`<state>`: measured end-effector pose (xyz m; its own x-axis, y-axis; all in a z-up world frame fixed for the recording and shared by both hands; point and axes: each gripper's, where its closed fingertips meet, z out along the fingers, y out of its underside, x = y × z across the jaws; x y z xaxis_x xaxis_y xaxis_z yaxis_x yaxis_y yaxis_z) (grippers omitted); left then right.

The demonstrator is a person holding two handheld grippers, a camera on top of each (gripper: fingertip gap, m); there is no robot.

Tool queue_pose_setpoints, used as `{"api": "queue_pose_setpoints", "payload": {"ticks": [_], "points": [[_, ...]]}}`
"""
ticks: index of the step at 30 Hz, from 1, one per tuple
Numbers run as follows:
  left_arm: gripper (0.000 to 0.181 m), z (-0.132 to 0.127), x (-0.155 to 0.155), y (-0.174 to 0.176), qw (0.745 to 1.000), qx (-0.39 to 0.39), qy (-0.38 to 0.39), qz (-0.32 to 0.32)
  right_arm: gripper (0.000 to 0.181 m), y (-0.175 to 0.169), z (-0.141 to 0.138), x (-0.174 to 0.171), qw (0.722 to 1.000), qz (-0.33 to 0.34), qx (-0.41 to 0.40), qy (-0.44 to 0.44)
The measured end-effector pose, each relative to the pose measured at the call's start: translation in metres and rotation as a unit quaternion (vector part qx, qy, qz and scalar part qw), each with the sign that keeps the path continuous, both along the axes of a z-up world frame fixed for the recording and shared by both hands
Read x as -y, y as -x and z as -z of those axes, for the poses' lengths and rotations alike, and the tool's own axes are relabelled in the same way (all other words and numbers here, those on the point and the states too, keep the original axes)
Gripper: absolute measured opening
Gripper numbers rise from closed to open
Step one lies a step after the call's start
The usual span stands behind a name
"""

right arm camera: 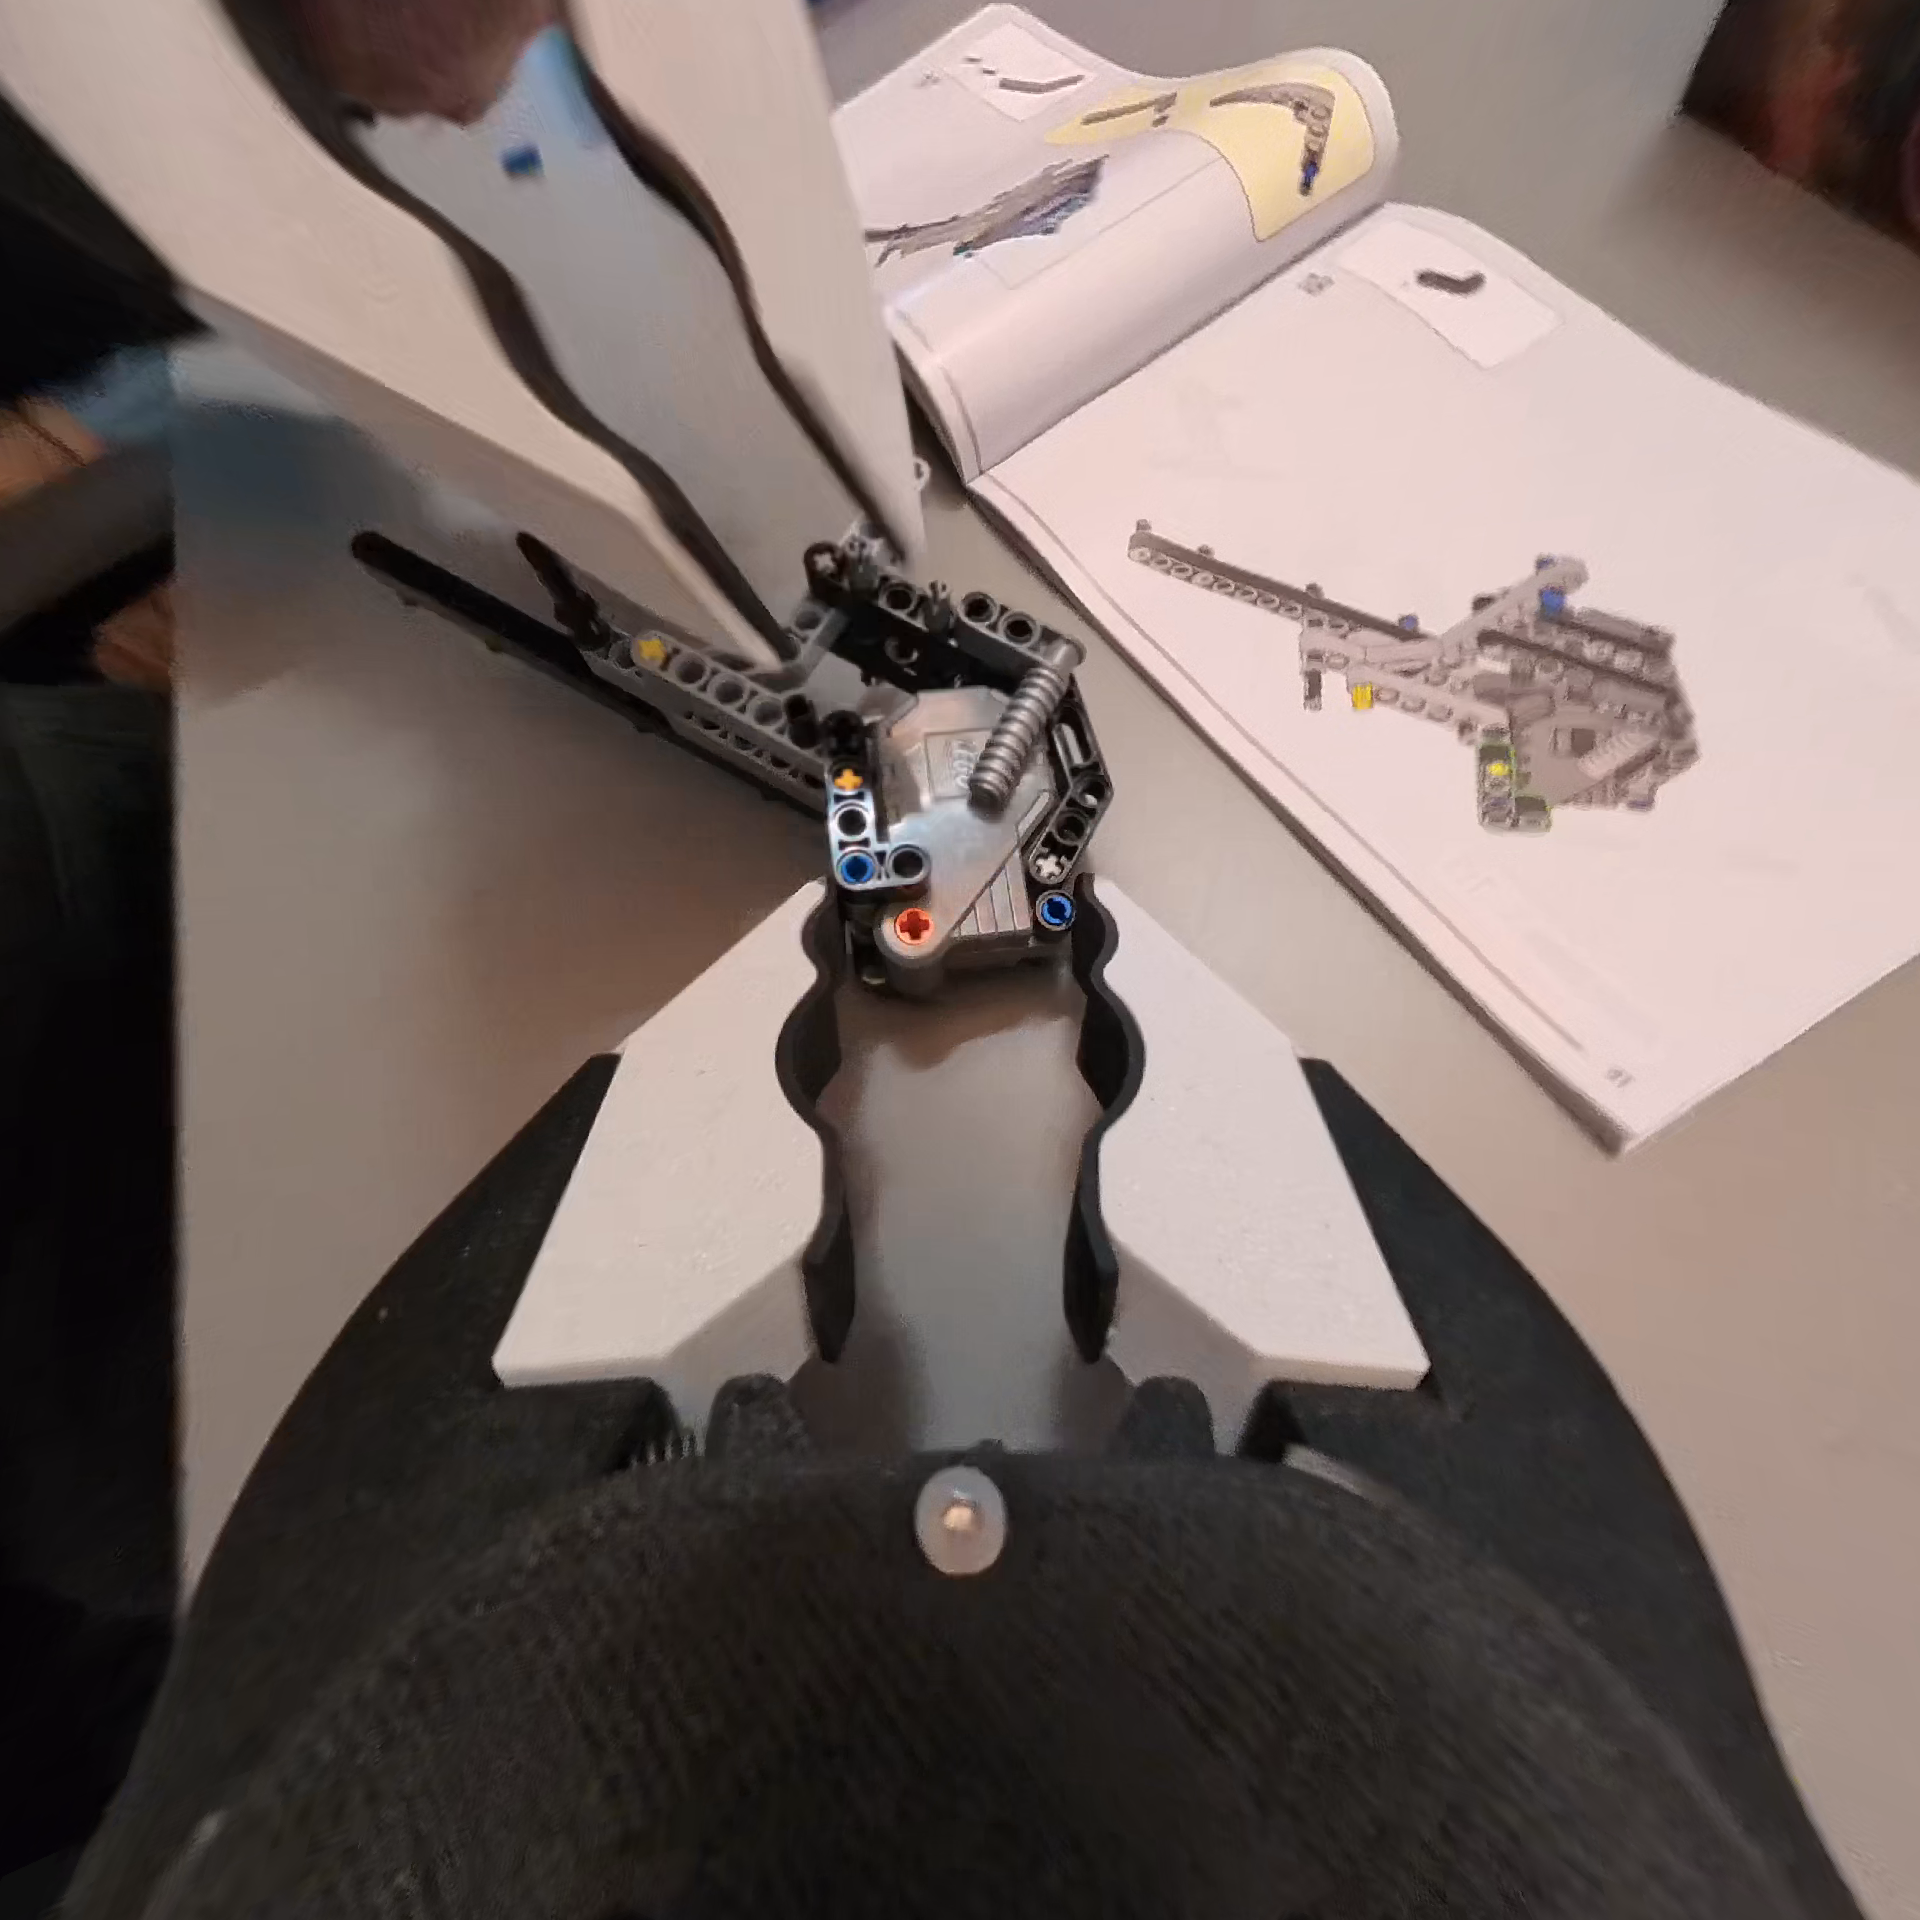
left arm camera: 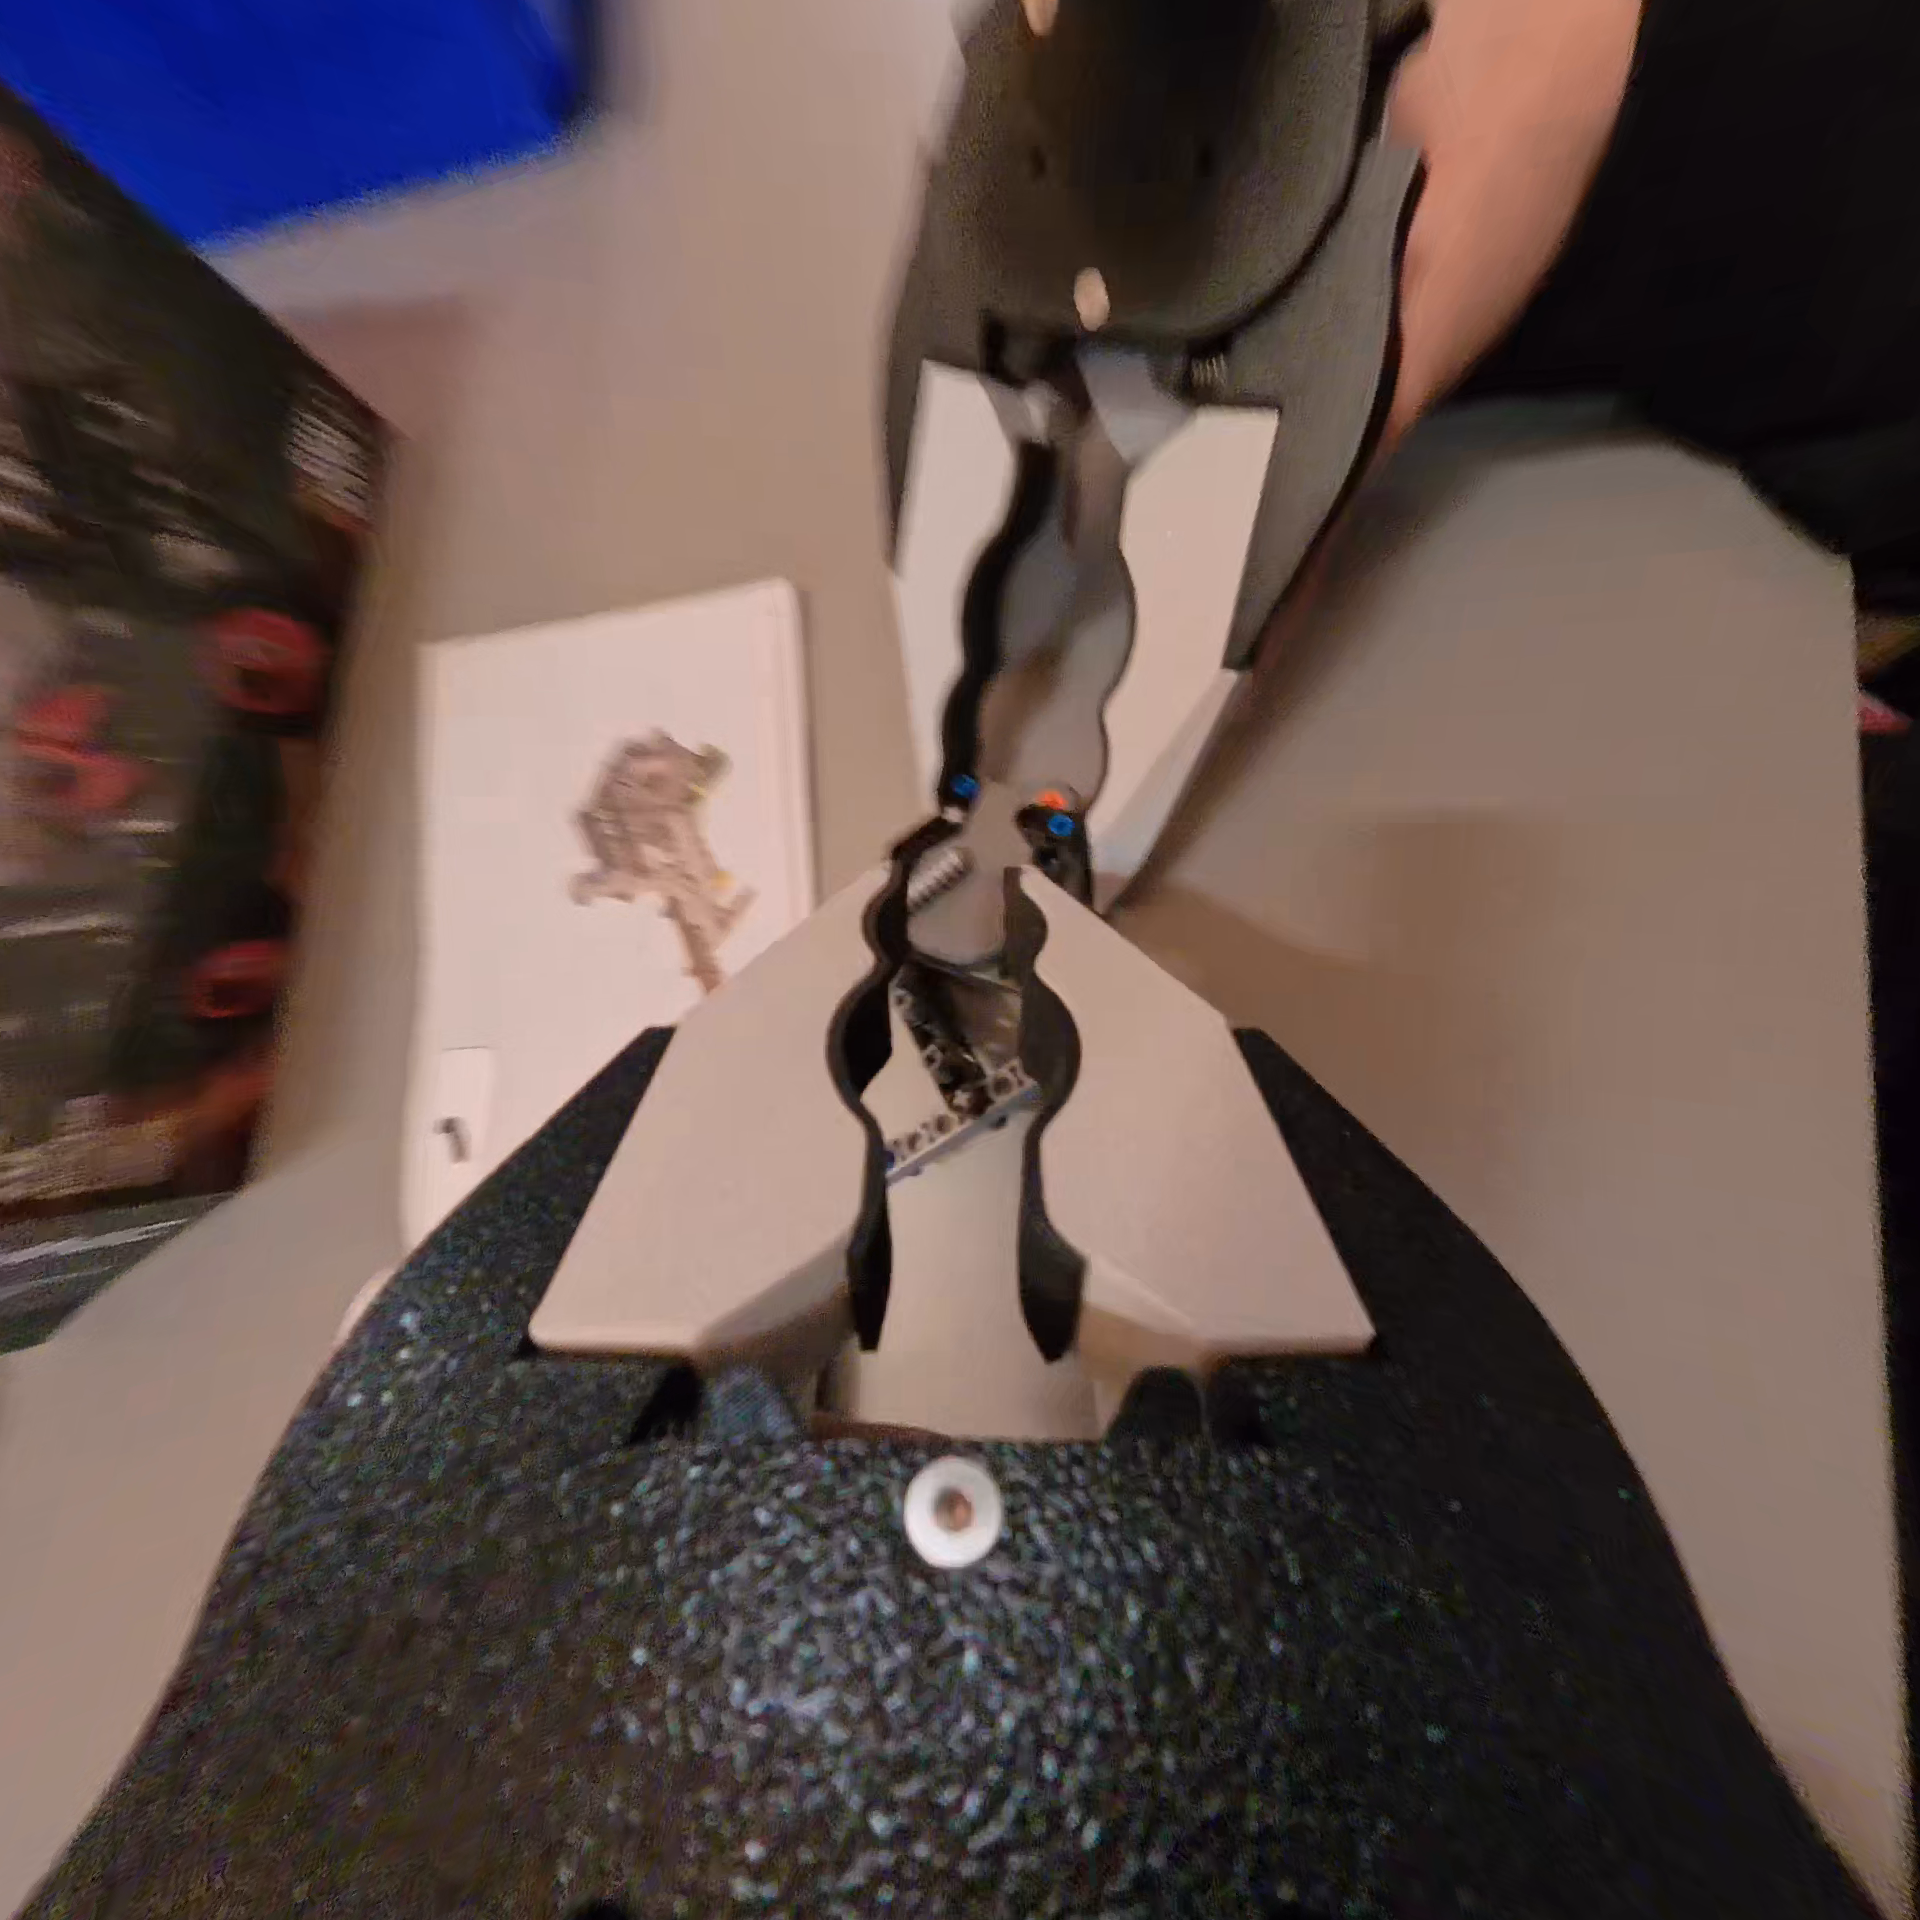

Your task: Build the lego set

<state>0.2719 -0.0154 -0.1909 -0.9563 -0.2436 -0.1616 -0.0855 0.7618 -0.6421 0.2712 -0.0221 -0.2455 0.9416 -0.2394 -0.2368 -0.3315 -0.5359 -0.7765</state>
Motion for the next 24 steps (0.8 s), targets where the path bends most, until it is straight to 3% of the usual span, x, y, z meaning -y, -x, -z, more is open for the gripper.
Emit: {"api": "queue_pose_setpoints", "payload": {"ticks": [2, 6, 12, 15, 18, 24], "points": [[0.021, -0.028, -0.008, -0.008, 0.996, 0.063, 0.055, -0.030, 0.043, -0.002, -0.011, -0.002, 0.995, 0.037, -0.079, -0.058], [0.033, -0.070, -0.039, -0.011, 0.972, 0.183, 0.117, -0.085, 0.042, -0.001, -0.039, -0.003, 0.956, 0.053, -0.221, -0.188], [0.036, -0.093, -0.060, 0.013, 0.953, 0.202, 0.197, -0.115, 0.041, -0.008, -0.026, 0.001, 0.946, 0.091, -0.253, -0.179], [0.036, -0.083, -0.061, 0.023, 0.957, 0.209, 0.178, -0.096, 0.041, -0.011, -0.026, 0.000, 0.954, 0.096, -0.228, -0.170], [0.036, -0.072, -0.062, 0.025, 0.960, 0.220, 0.152, -0.089, 0.041, -0.011, -0.025, -0.004, 0.976, 0.088, -0.148, -0.134], [0.032, -0.058, -0.067, 0.013, 0.961, 0.187, 0.173, -0.107, 0.041, -0.008, -0.020, -0.011, 0.994, 0.060, -0.043, -0.078]]}}
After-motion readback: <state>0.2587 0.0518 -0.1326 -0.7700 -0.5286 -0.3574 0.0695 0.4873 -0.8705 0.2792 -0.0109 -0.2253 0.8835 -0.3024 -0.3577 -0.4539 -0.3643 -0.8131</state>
